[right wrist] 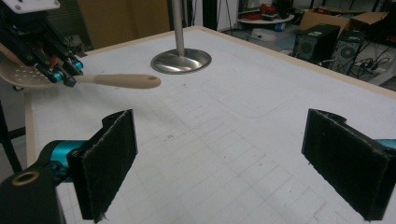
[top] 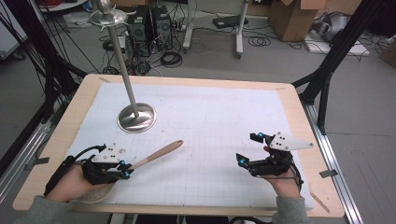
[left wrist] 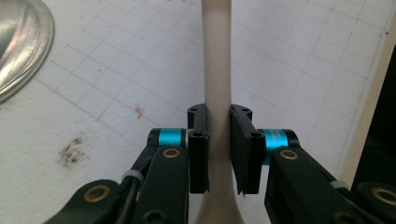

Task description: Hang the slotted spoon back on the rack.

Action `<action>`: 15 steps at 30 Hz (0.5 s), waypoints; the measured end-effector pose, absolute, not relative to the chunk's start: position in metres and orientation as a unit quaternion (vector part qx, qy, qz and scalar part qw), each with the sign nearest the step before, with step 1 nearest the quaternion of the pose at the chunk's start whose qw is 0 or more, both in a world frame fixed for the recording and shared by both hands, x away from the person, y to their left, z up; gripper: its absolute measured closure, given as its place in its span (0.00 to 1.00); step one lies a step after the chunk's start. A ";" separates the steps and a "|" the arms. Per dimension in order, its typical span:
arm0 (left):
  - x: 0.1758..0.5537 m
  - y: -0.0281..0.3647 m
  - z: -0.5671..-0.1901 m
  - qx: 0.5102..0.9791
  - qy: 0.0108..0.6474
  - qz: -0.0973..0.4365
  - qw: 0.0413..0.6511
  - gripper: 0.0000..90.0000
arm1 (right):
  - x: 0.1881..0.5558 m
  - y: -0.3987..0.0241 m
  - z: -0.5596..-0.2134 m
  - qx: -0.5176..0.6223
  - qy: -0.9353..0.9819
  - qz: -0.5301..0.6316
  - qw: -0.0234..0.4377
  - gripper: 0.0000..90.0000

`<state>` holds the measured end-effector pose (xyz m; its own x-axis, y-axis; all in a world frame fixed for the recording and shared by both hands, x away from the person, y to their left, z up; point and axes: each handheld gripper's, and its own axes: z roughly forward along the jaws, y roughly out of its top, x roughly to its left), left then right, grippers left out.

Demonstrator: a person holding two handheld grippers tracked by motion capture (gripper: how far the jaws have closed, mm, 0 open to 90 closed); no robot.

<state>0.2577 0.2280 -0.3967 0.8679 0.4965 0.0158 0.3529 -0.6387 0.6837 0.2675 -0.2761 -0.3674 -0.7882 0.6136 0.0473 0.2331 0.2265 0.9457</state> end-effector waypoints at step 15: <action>0.262 0.260 -0.389 0.879 0.270 0.119 0.374 0.86 | 0.269 -0.273 -0.365 0.269 0.763 0.563 0.168 0.10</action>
